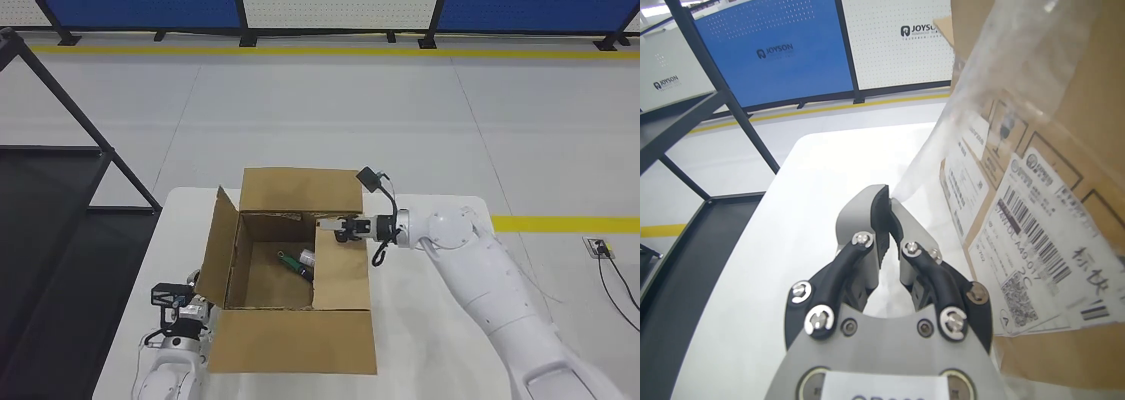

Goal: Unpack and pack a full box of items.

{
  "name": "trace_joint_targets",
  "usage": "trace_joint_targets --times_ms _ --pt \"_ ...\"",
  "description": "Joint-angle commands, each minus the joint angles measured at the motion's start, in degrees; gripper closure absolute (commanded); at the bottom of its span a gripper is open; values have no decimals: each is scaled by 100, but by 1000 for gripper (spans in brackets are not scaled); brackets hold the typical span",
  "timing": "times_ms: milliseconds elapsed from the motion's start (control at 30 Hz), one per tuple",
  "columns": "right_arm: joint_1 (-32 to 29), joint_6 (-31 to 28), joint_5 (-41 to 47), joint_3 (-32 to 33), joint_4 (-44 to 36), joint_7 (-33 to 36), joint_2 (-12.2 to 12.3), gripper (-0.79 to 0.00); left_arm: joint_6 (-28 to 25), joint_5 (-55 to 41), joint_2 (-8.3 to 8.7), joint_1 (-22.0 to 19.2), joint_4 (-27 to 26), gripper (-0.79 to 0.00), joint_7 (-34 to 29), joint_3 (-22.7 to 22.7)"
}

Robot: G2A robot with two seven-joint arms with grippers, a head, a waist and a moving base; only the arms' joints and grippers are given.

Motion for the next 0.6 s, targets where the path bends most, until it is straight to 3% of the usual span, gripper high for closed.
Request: trace_joint_targets --times_ms 0,333,400,500,567 --pt "-15 89 -14 -35 -136 -103 -19 -785 4 47 -4 64 -146 0 42 20" --pt "143 956 -244 -829 -570 189 -322 -785 24 171 -26 254 -550 0 66 97" --pt "219 1020 -229 -972 -490 231 -402 -677 15 166 -29 262 -557 0 66 95" --pt "331 1105 -128 -1131 -276 244 -523 -625 10 160 -35 275 -563 0 85 90" --pt "399 1149 -42 -1220 -112 228 -607 -523 4 152 -39 281 -562 0 96 88"
